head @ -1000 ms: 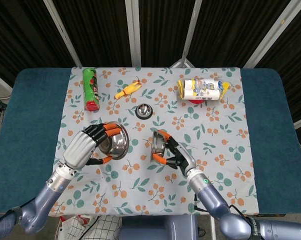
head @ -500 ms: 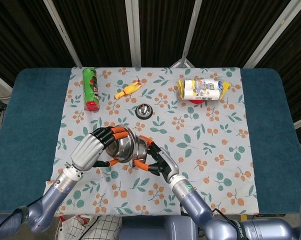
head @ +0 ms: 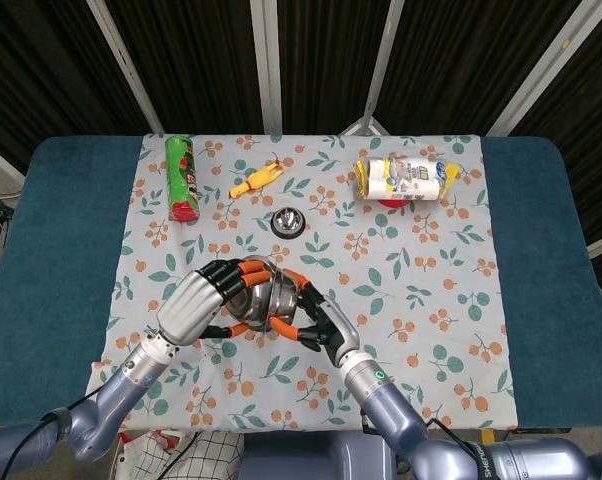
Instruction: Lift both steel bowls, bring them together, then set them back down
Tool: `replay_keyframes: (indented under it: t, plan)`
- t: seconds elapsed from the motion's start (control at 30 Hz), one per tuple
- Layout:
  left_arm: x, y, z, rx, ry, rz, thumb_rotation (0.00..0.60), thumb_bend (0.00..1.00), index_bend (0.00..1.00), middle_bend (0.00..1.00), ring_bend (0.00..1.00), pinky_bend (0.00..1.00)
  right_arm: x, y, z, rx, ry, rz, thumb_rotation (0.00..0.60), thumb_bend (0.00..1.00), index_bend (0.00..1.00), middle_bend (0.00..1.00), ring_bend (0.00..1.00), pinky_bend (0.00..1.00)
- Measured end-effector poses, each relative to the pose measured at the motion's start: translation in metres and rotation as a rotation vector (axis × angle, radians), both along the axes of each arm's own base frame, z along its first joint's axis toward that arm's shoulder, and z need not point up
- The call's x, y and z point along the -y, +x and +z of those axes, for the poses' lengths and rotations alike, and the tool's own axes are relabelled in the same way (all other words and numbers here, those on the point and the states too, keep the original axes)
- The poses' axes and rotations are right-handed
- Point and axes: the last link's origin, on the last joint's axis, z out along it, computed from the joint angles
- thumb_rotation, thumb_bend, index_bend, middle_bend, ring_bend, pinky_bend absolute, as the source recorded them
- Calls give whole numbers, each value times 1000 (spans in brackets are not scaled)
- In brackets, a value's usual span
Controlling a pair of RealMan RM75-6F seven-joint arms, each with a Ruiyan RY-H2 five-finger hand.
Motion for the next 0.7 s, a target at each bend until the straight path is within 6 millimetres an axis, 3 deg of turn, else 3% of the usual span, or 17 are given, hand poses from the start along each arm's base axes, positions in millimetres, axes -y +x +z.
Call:
replay_keyframes:
  t: [0.5, 0.7]
  plan:
    - [3, -5, 32, 19, 79, -37, 600, 602, 633, 695, 543, 761, 24, -39, 20, -1, -35, -90, 600, 336, 1000, 894, 919, 1000]
    - [2, -6, 33, 28, 53, -27, 600, 601, 632, 695, 543, 761, 33, -52, 21, 4, -26, -105, 600, 337, 1000, 894, 918, 1000]
